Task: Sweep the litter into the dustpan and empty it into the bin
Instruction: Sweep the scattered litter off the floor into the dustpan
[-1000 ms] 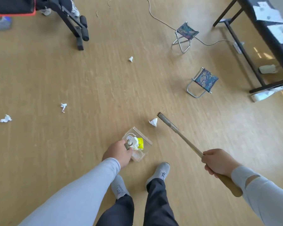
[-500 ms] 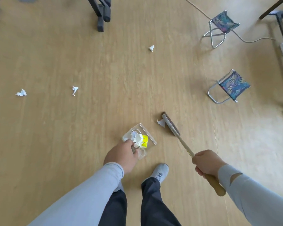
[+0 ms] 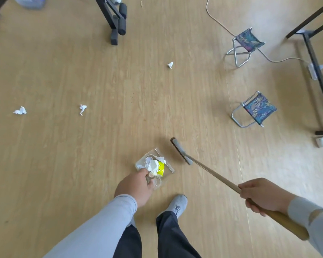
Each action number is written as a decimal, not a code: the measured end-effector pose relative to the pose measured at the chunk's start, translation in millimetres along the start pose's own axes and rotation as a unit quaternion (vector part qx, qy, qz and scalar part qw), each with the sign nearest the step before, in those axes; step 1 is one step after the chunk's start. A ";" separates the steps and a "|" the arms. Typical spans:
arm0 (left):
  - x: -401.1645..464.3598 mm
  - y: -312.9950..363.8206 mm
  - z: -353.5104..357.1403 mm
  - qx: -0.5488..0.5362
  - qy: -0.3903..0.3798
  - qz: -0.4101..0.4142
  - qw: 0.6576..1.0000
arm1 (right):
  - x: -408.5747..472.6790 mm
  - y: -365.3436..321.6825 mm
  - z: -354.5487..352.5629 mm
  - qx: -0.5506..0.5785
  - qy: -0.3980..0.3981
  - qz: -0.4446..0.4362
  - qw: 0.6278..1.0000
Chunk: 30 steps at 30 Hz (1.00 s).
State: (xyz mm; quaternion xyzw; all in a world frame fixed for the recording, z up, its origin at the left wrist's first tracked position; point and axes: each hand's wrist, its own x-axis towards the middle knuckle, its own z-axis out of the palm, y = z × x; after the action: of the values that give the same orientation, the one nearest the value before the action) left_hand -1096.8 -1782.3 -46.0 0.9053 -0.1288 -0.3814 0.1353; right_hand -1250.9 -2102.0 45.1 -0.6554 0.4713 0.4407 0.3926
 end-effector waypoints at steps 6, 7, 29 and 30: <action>-1.1 -5.0 1.7 -0.001 0.004 0.006 1.000 | 11.6 -32.2 34.4 -0.019 -0.041 -0.014 0.999; -1.5 -5.6 1.7 -0.003 0.005 0.006 1.000 | 11.1 -35.7 38.0 -0.017 -0.053 -0.021 0.998; -4.2 -7.6 1.8 0.002 0.007 0.014 1.000 | -13.5 -6.2 18.2 0.006 -0.019 -0.011 1.000; -4.9 -7.9 1.7 0.001 0.007 0.015 1.000 | -14.2 -6.9 23.6 -0.014 -0.008 -0.018 1.000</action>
State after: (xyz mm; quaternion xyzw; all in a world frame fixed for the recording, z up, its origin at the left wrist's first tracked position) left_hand -1100.3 -1773.5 -46.7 0.9061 -0.1414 -0.3729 0.1410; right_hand -1251.5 -2074.6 52.1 -0.6658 0.4502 0.4447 0.3952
